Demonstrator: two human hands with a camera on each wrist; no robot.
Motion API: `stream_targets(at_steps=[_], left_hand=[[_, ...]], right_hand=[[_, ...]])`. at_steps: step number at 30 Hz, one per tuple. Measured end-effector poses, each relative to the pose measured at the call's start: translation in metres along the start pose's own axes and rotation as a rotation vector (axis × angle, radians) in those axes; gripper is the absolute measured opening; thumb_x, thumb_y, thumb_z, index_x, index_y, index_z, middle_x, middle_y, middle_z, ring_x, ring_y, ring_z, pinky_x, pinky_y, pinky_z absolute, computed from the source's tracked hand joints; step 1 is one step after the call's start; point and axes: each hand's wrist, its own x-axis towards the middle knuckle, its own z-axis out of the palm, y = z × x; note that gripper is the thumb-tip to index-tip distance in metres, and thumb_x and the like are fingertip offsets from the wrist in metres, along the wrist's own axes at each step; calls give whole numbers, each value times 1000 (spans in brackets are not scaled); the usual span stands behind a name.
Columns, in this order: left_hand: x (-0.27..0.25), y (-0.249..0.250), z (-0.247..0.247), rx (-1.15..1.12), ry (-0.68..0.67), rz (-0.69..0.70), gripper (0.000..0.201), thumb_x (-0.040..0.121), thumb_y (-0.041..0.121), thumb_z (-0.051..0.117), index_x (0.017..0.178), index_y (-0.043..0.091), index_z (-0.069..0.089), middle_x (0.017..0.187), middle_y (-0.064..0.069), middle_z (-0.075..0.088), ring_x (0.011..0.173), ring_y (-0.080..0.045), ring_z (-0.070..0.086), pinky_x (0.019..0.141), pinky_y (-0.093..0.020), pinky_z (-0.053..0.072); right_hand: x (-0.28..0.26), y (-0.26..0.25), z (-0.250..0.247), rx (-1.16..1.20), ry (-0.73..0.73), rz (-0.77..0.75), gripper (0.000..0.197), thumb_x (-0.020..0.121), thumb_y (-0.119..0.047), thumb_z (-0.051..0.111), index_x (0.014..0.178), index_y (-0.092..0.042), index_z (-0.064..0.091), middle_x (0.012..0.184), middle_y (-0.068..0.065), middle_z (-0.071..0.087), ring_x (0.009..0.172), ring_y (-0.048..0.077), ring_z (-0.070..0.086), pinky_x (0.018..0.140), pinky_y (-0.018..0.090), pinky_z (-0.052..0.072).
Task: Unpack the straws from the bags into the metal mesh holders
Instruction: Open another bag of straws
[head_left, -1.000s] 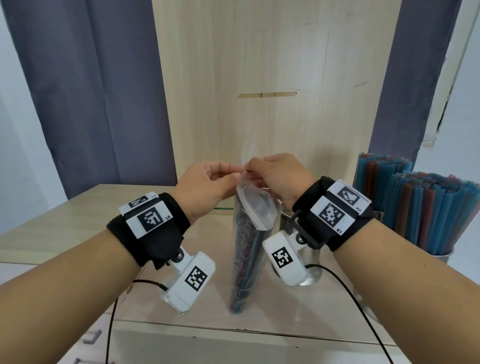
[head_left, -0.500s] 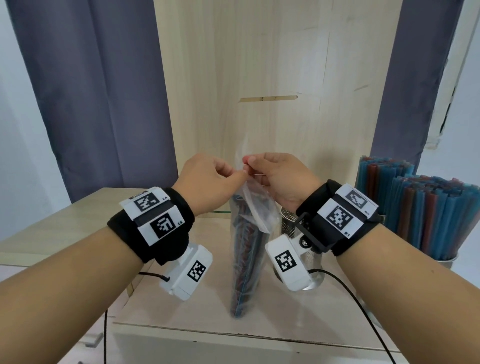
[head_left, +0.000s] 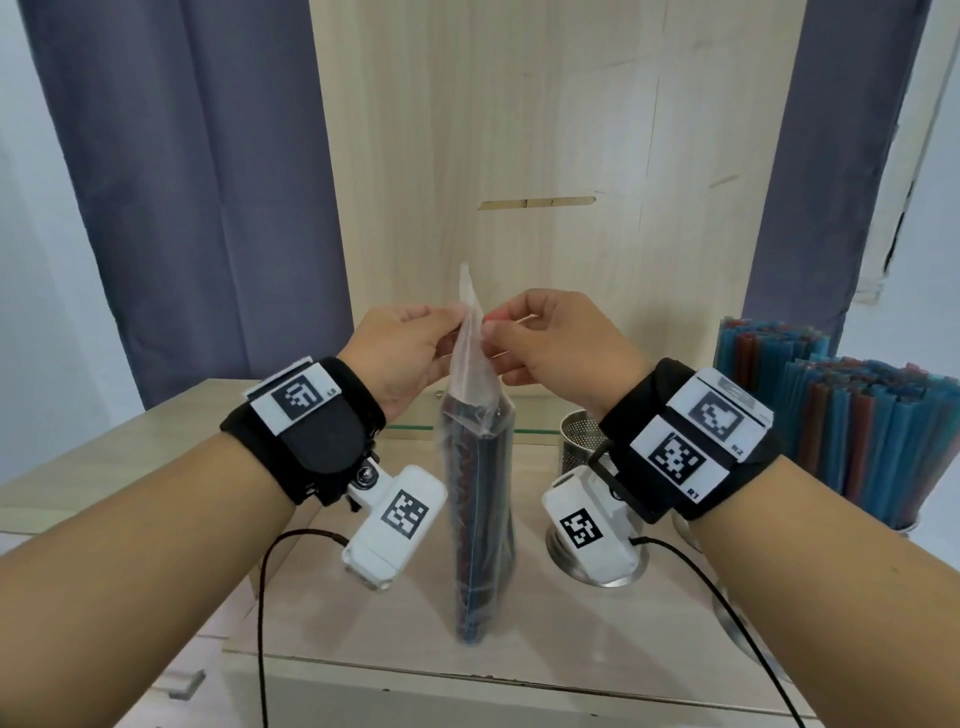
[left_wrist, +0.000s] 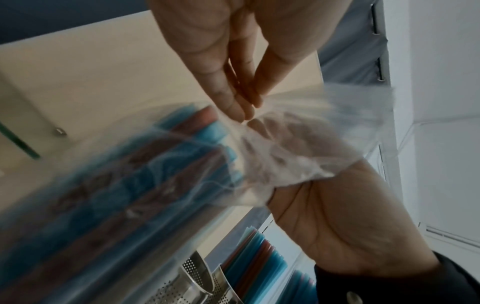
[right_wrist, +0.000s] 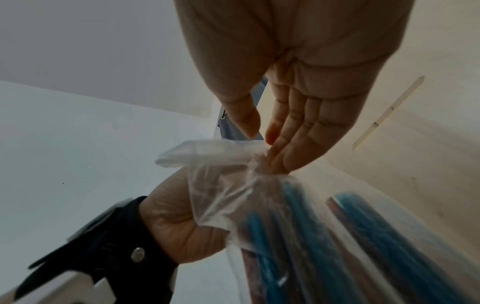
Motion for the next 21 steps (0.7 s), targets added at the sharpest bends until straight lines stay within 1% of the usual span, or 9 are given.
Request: stream_targets(at_steps=[3, 5, 8, 10, 12, 15, 17, 19, 21], left_hand=[[0, 1, 1, 14, -42, 27, 15, 96, 4, 55, 97, -5, 66, 81, -9, 73, 73, -15, 71, 69, -23, 59], [-2, 2, 0, 55, -57, 41, 13, 95, 4, 57, 98, -5, 66, 84, -11, 73, 75, -15, 72, 72, -23, 59], [-2, 1, 1, 162, -50, 72, 7, 93, 4, 61, 93, 2, 68, 87, -10, 73, 77, -13, 72, 75, -22, 58], [-2, -2, 0, 279, -25, 120, 7, 91, 5, 64, 96, 6, 69, 95, -12, 73, 86, -18, 72, 81, -26, 58], [-3, -5, -1, 430, -22, 200, 10, 89, 9, 67, 98, 12, 70, 97, -10, 73, 90, -20, 72, 83, -29, 58], [-7, -10, 0, 512, -20, 300, 7, 89, 14, 67, 96, 18, 68, 90, -3, 73, 83, -16, 72, 79, -25, 58], [-6, -15, 1, 601, 30, 375, 11, 89, 14, 66, 99, 17, 67, 79, 5, 68, 70, -7, 65, 70, -15, 54], [-6, -18, 2, 718, 52, 451, 17, 89, 13, 64, 105, 17, 67, 73, 11, 63, 60, 2, 57, 62, -8, 46], [-8, -20, 5, 782, 53, 511, 20, 89, 12, 63, 107, 16, 67, 72, 12, 63, 62, 5, 56, 61, -4, 43]], right_hand=[[1, -3, 0, 77, 12, 46, 18, 96, -22, 63, 95, -4, 61, 78, 9, 71, 65, 17, 67, 70, 32, 60], [2, -3, 0, 69, 13, 48, 14, 96, -18, 63, 91, -5, 61, 74, 8, 70, 61, 15, 67, 67, 31, 61], [2, -2, -1, 21, 23, 40, 8, 95, -9, 63, 89, -4, 63, 69, 5, 67, 52, 8, 65, 59, 24, 60], [2, -1, 0, 17, 33, 34, 5, 93, -7, 65, 91, -7, 60, 69, 6, 67, 52, 10, 65, 59, 26, 60], [3, 2, 1, 30, 54, 21, 15, 91, -4, 67, 91, -13, 55, 68, 7, 67, 55, 15, 67, 60, 29, 60], [4, 5, 3, 22, 86, 28, 14, 90, -4, 66, 83, -12, 58, 68, 6, 66, 59, 16, 67, 63, 30, 60], [4, 7, 4, 17, 120, 62, 15, 92, -9, 64, 77, -10, 62, 69, 6, 68, 62, 16, 68, 65, 28, 60], [4, 9, 6, 26, 163, 83, 19, 92, -18, 66, 74, -9, 63, 72, 9, 71, 67, 22, 72, 70, 33, 62], [4, 12, 8, 18, 227, 62, 17, 88, -21, 69, 77, -10, 63, 72, 9, 72, 72, 28, 74, 74, 42, 62]])
